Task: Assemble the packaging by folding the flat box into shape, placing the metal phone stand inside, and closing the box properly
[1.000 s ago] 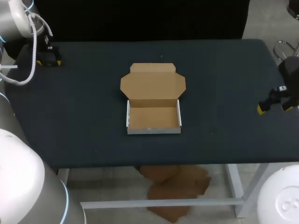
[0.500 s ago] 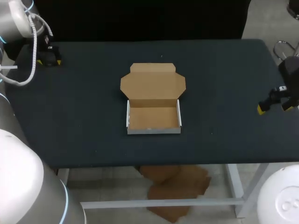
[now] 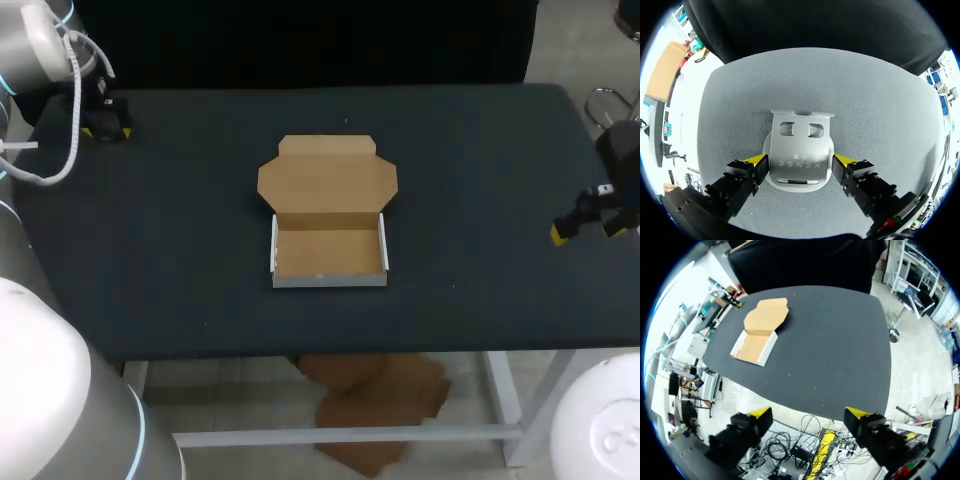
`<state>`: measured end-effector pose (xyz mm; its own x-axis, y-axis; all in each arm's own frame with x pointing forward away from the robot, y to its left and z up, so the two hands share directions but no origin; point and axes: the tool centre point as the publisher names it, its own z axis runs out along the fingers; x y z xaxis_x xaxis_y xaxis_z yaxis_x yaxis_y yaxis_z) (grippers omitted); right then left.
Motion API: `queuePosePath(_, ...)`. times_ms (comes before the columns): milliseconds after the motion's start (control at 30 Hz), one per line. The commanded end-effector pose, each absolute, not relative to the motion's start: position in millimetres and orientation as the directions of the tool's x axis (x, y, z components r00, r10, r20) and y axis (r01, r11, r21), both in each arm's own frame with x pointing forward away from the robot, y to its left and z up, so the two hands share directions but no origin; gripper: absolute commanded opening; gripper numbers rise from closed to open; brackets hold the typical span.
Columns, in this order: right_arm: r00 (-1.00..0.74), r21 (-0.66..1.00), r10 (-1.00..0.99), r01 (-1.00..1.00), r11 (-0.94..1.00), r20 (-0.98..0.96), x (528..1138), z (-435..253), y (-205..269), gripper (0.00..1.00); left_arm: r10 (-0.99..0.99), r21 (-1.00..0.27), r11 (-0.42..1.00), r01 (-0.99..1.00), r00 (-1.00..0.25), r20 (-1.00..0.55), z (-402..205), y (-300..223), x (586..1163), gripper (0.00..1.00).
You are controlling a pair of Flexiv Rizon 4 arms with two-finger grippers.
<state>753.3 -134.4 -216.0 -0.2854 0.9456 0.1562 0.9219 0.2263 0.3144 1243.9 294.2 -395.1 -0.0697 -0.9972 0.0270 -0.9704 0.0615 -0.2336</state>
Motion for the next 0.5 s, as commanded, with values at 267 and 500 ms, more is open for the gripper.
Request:
queuePosePath(267, -0.285, 0.310, 0.945, 0.923, 0.227, 0.157, 752.7, -213.9, -134.8, 1.00, -0.998, -0.001, 0.064, -0.998, -0.064, 0.022, -402.8, 297.1, 1259.4, 0.64)
queuePosePath(500, -0.285, 0.310, 0.945, 0.923, 0.227, 0.157, 752.7, -213.9, -134.8, 1.00, -0.998, -0.004, 0.060, -0.998, -0.060, 0.019, -402.3, 297.8, 1261.0, 0.04)
